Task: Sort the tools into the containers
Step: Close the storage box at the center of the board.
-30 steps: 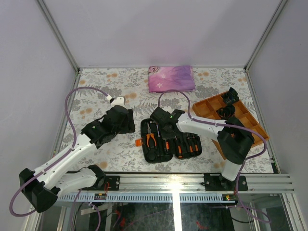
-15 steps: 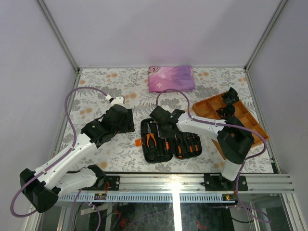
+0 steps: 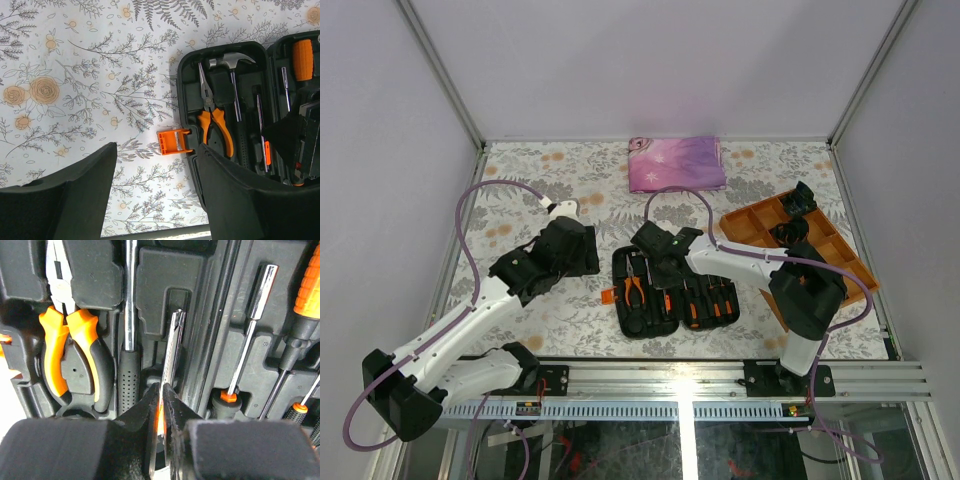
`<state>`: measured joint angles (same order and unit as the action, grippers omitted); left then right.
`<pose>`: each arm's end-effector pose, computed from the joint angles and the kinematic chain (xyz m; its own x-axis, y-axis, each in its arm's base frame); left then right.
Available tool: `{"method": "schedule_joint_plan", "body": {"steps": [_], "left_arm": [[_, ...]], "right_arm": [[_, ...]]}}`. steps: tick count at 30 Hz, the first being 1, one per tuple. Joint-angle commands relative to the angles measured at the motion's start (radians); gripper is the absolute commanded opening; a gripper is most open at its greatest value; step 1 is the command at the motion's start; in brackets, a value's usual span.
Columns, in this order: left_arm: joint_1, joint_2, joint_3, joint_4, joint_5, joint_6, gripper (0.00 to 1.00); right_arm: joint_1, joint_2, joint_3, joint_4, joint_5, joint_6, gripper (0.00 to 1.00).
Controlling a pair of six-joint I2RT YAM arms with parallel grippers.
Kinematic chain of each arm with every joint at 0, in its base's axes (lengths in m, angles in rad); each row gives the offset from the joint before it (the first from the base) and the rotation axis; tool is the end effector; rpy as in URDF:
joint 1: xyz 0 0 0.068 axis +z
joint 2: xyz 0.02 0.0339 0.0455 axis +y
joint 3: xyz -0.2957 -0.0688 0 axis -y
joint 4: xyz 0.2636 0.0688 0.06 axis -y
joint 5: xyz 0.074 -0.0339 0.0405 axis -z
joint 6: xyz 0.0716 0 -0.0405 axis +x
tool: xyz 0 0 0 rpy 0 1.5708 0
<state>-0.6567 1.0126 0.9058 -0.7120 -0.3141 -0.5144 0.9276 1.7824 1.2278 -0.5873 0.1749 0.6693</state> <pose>0.1948 -0.1222 0.2921 -0.7070 -0.0458 -0.7057 0.0754 0.9873 -0.1397 0.2486 0.3109 0.1834 -0.8897 -0.1683 -0.4243 -0.2455 0.9601 0.1339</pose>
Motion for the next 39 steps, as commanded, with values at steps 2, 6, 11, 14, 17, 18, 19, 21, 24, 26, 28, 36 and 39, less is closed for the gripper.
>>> {"method": "schedule_joint_plan", "body": {"steps": [2,6,11,14,17,18,19,21,24,26,28,36,39], "left_arm": [[0.011,0.005,-0.002,0.027,0.009,0.022,0.64],[0.011,0.005,-0.002,0.027,0.009,0.022,0.65],[0.012,0.007,-0.002,0.027,0.010,0.023,0.65],[0.012,0.008,-0.002,0.026,0.011,0.023,0.64],[0.014,0.008,-0.002,0.026,0.012,0.024,0.65],[0.014,0.009,-0.002,0.026,0.013,0.022,0.65],[0.014,0.008,-0.002,0.027,0.013,0.024,0.65],[0.014,0.009,-0.002,0.027,0.013,0.025,0.64],[0.016,0.011,-0.001,0.026,0.016,0.025,0.64],[0.016,0.010,-0.001,0.027,0.017,0.025,0.64],[0.017,0.011,-0.002,0.027,0.018,0.026,0.65],[0.016,0.011,-0.002,0.028,0.022,0.027,0.64],[0.017,0.011,-0.002,0.028,0.022,0.028,0.65]], "right_arm": [[-0.006,0.015,0.036,-0.015,0.010,-0.012,0.12],[-0.005,0.037,0.036,-0.009,-0.015,-0.016,0.12],[-0.005,0.061,0.043,-0.029,-0.013,-0.016,0.11],[-0.004,0.079,0.059,-0.065,-0.009,-0.013,0.08],[-0.001,0.092,0.066,-0.089,-0.010,-0.007,0.05],[-0.002,0.099,0.068,-0.097,-0.010,-0.007,0.04],[-0.001,0.104,0.071,-0.104,-0.008,-0.005,0.03],[0.000,0.119,0.074,-0.117,-0.007,-0.005,0.01],[0.006,0.141,0.077,-0.135,0.005,-0.004,0.00],[0.008,0.154,0.080,-0.145,0.011,-0.005,0.00],[0.011,0.161,0.080,-0.154,0.018,-0.005,0.00],[0.017,0.183,0.076,-0.164,0.022,-0.002,0.00],[0.021,0.172,0.072,-0.146,0.021,-0.003,0.00]]}}
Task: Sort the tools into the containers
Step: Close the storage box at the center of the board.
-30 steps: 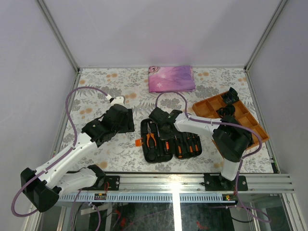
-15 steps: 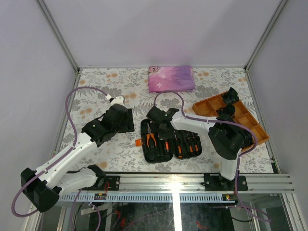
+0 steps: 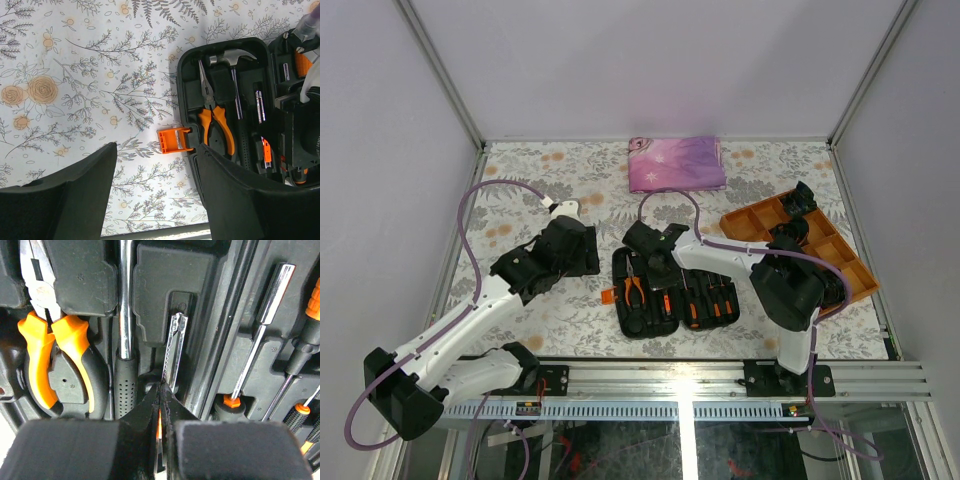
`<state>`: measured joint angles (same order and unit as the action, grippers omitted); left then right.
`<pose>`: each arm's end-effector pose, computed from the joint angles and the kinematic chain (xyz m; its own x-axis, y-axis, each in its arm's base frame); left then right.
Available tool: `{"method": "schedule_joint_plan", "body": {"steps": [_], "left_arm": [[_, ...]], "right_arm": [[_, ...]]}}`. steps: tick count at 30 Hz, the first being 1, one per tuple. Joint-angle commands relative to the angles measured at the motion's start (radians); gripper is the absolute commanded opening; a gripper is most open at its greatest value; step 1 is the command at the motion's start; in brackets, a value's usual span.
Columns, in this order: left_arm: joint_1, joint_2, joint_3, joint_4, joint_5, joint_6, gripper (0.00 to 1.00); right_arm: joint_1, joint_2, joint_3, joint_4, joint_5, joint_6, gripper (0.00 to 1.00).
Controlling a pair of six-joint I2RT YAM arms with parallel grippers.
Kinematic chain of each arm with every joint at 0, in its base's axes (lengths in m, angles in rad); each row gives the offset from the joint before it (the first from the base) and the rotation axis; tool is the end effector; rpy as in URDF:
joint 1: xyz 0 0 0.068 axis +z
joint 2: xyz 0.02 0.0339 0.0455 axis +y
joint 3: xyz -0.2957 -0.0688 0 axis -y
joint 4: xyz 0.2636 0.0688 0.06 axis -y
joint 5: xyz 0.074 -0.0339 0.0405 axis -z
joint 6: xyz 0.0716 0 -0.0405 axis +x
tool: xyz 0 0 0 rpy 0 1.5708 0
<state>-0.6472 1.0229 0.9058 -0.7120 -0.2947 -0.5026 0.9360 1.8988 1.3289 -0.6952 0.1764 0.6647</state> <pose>0.1969 -0.1227 0.2896 -0.7180 -0.0351 -0.6952 0.0851 0.9868 -0.1377 0.2551 0.3251 0.1639 -0.9148 -0.2180 -0.3401 -0.2505 0.9666 0.0539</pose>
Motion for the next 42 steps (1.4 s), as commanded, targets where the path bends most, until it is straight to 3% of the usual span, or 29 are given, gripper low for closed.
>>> {"method": "schedule_joint_plan", "body": {"steps": [1,12,22,30,35,42], "left_arm": [[0.006,0.002,-0.002,0.028,0.002,0.016,0.65],[0.006,0.004,-0.002,0.028,0.002,0.016,0.65],[0.009,0.008,-0.002,0.028,0.003,0.016,0.65],[0.012,0.009,-0.002,0.029,0.004,0.016,0.65],[0.014,0.012,-0.005,0.031,0.014,0.018,0.65],[0.055,-0.001,-0.016,0.065,0.103,0.017,0.64]], "right_arm": [[0.013,0.044,-0.032,-0.024,0.018,0.002,0.00],[0.012,-0.095,-0.061,0.142,-0.022,-0.015,0.23],[0.012,-0.212,-0.090,0.171,0.069,-0.005,0.27],[0.009,-0.202,-0.082,0.084,0.210,0.023,0.21],[-0.038,-0.326,-0.181,0.108,0.248,0.018,0.31],[-0.178,-0.536,-0.393,0.191,0.185,0.011,0.35]]}}
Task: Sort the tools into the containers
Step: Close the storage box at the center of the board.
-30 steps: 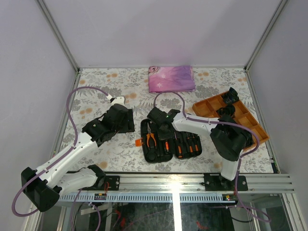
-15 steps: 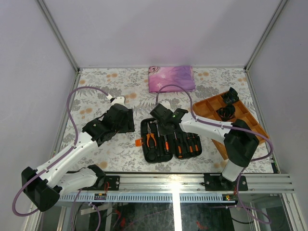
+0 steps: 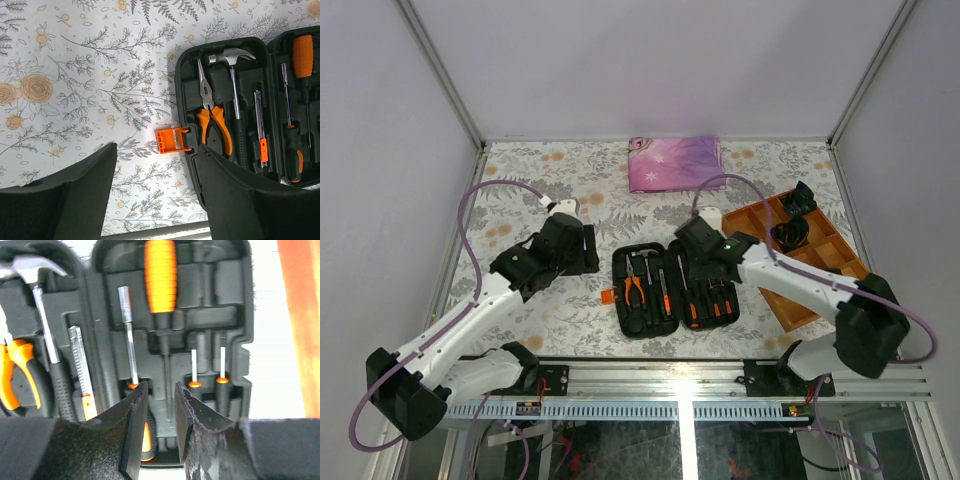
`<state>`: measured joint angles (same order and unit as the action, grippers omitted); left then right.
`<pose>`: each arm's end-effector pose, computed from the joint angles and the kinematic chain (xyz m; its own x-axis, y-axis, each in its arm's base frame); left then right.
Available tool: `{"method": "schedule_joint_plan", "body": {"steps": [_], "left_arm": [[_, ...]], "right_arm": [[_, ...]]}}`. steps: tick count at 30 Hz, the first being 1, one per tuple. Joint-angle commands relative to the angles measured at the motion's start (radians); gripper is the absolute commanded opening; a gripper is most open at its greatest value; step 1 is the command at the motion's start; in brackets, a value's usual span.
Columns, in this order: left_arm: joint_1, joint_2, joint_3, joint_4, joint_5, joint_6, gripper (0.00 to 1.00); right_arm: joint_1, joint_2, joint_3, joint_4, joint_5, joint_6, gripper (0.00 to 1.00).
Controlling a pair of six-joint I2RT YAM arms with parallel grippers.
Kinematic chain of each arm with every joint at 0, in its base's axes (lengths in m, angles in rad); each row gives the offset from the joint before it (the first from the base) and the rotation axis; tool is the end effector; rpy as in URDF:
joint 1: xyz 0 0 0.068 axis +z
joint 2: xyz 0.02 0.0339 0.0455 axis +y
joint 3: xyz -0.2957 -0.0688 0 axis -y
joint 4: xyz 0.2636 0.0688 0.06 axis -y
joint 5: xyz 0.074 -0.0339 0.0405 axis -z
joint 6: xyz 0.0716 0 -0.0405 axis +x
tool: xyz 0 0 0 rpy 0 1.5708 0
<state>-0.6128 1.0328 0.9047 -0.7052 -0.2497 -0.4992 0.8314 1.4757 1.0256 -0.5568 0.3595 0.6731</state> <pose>0.2016 -0.1201 0.2871 -0.7333 -0.0515 -0.6779 0.0801 0.9836 -0.1613 0.2415 0.2274 0.2280 -0.7975 -0.0084 -0.6033 -0.0867 0.9911 0.1007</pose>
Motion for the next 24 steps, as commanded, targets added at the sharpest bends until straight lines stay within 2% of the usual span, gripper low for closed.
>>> {"method": "schedule_joint_plan", "body": {"steps": [1,6,11,16,20,24], "left_arm": [[0.020,-0.011,-0.017,0.060,0.066,0.009,0.64],[0.021,0.009,-0.068,0.102,0.134,-0.078,0.63],[0.021,0.046,-0.157,0.216,0.216,-0.163,0.61],[0.021,0.078,-0.195,0.297,0.224,-0.186,0.61],[0.021,0.090,-0.195,0.313,0.212,-0.188,0.59],[0.021,0.096,-0.212,0.340,0.216,-0.195,0.56]], "right_arm": [[-0.104,-0.147,-0.128,0.072,-0.019,0.005,0.36],[-0.263,-0.269,-0.271,0.124,-0.113,0.009,0.36],[-0.372,-0.312,-0.344,0.149,-0.157,-0.003,0.36],[-0.441,-0.290,-0.358,0.150,-0.106,-0.038,0.35],[-0.505,-0.204,-0.356,0.209,-0.218,-0.073,0.32],[-0.552,-0.131,-0.352,0.262,-0.329,-0.114,0.25]]}}
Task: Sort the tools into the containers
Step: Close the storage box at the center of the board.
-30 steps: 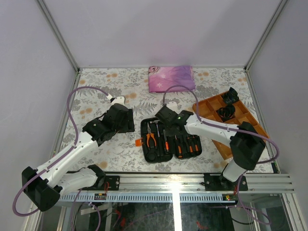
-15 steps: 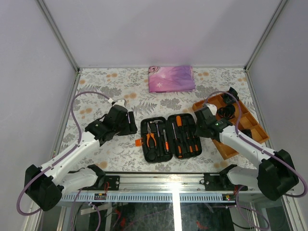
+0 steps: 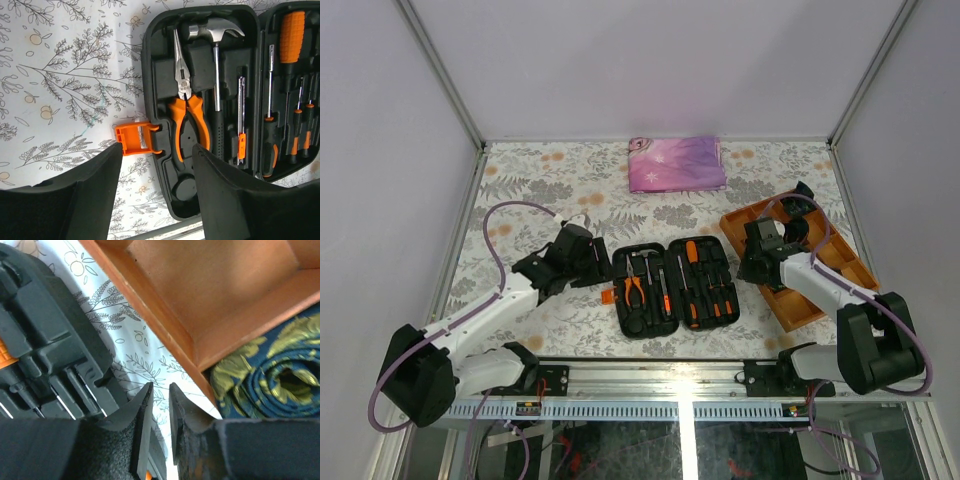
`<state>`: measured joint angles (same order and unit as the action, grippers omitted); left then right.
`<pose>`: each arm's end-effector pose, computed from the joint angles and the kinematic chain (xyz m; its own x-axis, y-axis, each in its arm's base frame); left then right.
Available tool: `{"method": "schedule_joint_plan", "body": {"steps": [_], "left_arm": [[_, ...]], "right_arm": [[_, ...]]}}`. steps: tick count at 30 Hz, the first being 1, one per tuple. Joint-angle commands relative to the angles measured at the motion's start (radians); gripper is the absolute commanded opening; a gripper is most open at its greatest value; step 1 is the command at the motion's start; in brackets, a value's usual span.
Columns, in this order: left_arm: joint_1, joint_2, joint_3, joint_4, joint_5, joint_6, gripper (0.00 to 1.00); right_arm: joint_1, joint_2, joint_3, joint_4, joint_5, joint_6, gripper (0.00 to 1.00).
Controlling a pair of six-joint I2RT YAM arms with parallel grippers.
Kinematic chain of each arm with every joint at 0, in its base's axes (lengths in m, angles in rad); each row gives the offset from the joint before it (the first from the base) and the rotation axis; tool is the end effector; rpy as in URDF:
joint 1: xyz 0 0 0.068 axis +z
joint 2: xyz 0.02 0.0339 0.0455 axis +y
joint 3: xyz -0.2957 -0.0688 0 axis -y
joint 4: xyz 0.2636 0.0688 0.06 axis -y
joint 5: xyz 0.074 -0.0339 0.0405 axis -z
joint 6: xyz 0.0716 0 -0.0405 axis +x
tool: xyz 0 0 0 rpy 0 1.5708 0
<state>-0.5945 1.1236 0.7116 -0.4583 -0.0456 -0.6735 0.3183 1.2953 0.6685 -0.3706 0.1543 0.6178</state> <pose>0.2102 -0.1382 0.2183 -0.8289 -0.1917 -0.5256 0.0233 0.9268 -0.3748 0.2568 0.0730 0.1704 -0.7836 0.3444 -0.5170 0.2746 0.9386 0.2090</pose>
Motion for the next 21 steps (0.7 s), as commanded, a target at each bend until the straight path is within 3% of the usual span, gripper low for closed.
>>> {"method": "schedule_joint_plan", "body": {"steps": [1,12,21], "left_arm": [[0.002,0.008,-0.027,0.102,0.010,-0.024,0.55],[0.014,0.007,-0.178,0.220,-0.042,-0.137,0.32],[0.045,0.025,-0.216,0.234,-0.030,-0.104,0.20]], "right_arm": [[-0.048,0.057,0.006,0.080,-0.146,-0.066,0.24],[-0.068,0.044,-0.059,0.126,-0.217,-0.078,0.10],[-0.070,0.074,-0.049,0.126,-0.277,-0.118,0.02]]}}
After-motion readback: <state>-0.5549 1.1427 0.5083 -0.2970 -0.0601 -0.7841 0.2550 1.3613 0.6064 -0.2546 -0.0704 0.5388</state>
